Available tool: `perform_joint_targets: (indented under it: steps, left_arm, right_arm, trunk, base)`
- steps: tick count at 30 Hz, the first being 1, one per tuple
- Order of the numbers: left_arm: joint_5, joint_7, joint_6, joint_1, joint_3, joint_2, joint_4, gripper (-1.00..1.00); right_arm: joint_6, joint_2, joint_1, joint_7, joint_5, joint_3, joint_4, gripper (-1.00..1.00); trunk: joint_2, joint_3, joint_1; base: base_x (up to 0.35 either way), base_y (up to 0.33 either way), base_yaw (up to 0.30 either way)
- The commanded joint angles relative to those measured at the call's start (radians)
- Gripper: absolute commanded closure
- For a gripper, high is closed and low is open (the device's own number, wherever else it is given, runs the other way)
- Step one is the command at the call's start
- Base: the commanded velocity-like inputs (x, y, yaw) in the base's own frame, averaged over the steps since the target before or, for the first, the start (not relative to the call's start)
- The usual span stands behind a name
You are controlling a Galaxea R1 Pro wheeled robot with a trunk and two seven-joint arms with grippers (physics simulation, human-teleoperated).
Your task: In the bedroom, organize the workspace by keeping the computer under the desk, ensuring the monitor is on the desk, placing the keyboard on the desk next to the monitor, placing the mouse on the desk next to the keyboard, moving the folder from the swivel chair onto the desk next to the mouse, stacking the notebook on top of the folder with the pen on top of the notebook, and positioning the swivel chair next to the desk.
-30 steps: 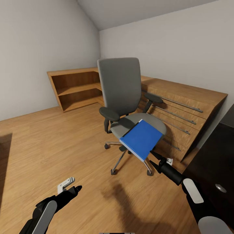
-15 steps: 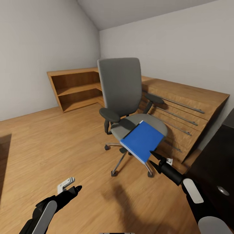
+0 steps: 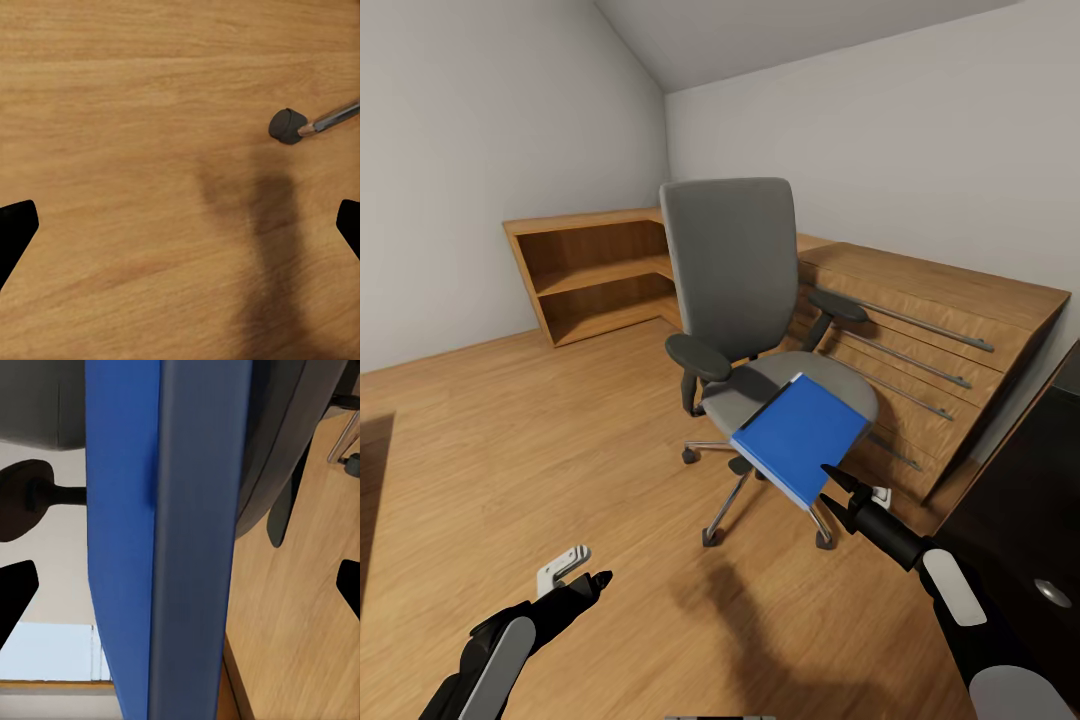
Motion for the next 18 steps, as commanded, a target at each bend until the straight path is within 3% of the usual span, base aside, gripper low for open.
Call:
perform_joint_targets:
  steps: [1,18]
  left_arm:
    - [0.011,0.009,0.003,0.000,0.000,0.000,-0.001,-1.00]
    - [0.011,0.009,0.003,0.000,0.000,0.000,-0.001,-1.00]
  right_arm:
    - [0.007,0.000,-0.001,0.001,-0.002,-0.002,0.000,-1.00]
    - [0.006,0.000,-0.001,0.001,-0.002,-0.002,0.000,-1.00]
  trunk:
    - [0.000,-0.001,0.000]
    - [0.000,-0.001,0.000]
  base:
    - [0.003,0.000,0.000]
    - [0.051,0.026,0.000]
